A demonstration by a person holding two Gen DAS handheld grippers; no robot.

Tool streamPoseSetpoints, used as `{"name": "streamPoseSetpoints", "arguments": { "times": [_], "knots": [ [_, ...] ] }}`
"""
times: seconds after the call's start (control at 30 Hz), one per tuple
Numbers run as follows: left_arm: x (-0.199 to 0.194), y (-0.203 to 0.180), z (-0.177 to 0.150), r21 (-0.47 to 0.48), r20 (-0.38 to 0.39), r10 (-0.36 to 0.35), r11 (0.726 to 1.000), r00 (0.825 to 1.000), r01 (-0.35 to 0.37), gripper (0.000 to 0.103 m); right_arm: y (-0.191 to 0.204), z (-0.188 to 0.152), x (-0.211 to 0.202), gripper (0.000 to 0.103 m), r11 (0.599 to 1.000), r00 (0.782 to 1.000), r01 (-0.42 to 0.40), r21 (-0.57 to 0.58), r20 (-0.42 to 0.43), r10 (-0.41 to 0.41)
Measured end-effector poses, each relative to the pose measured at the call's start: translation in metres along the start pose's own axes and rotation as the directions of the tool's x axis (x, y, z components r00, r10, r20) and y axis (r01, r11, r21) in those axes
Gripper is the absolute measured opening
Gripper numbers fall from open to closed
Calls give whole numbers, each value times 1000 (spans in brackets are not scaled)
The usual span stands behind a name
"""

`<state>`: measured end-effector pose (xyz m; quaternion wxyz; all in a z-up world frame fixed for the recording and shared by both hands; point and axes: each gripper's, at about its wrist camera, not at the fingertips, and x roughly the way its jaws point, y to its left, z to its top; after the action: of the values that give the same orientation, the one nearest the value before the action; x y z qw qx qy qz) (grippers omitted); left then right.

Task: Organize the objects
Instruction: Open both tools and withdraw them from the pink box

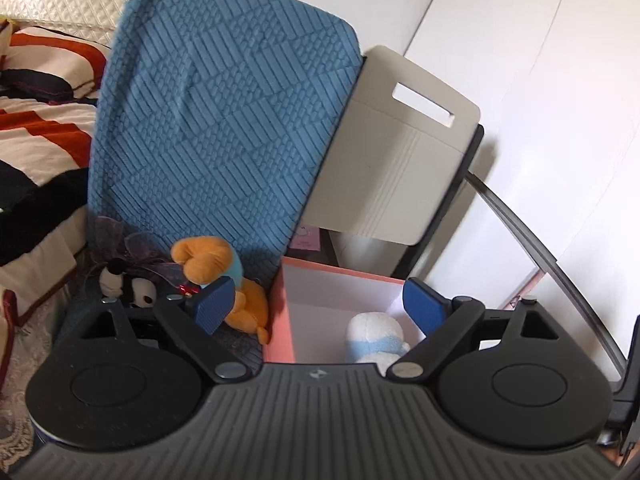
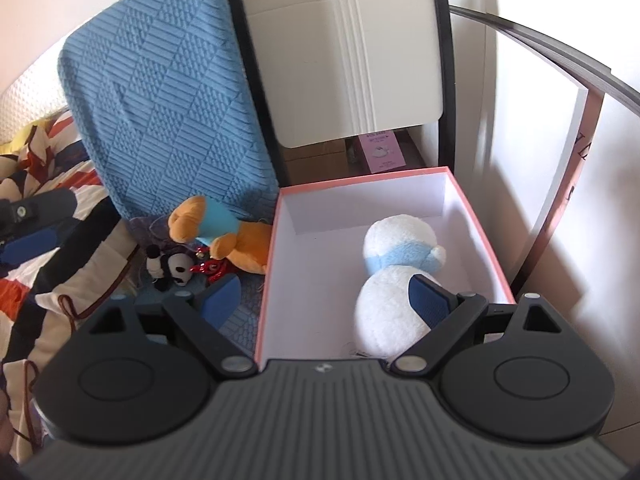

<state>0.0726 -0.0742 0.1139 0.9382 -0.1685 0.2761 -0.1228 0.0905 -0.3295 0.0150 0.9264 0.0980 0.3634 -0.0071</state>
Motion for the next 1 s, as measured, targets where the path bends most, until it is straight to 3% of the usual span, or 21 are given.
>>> {"name": "streamPoseSetpoints", "arguments": {
  "times": [0.43, 1.0],
  "knots": [
    [-15, 43, -22, 13, -36, -28, 1000, 999, 29, 93, 47, -23, -2, 93, 1000, 1000, 9, -7, 28, -9],
    [-39, 134, -49, -30, -58, 29, 999, 998, -31, 93, 102, -73, 9, 93, 1000, 1000, -4, -16, -12, 4]
  ]
}}
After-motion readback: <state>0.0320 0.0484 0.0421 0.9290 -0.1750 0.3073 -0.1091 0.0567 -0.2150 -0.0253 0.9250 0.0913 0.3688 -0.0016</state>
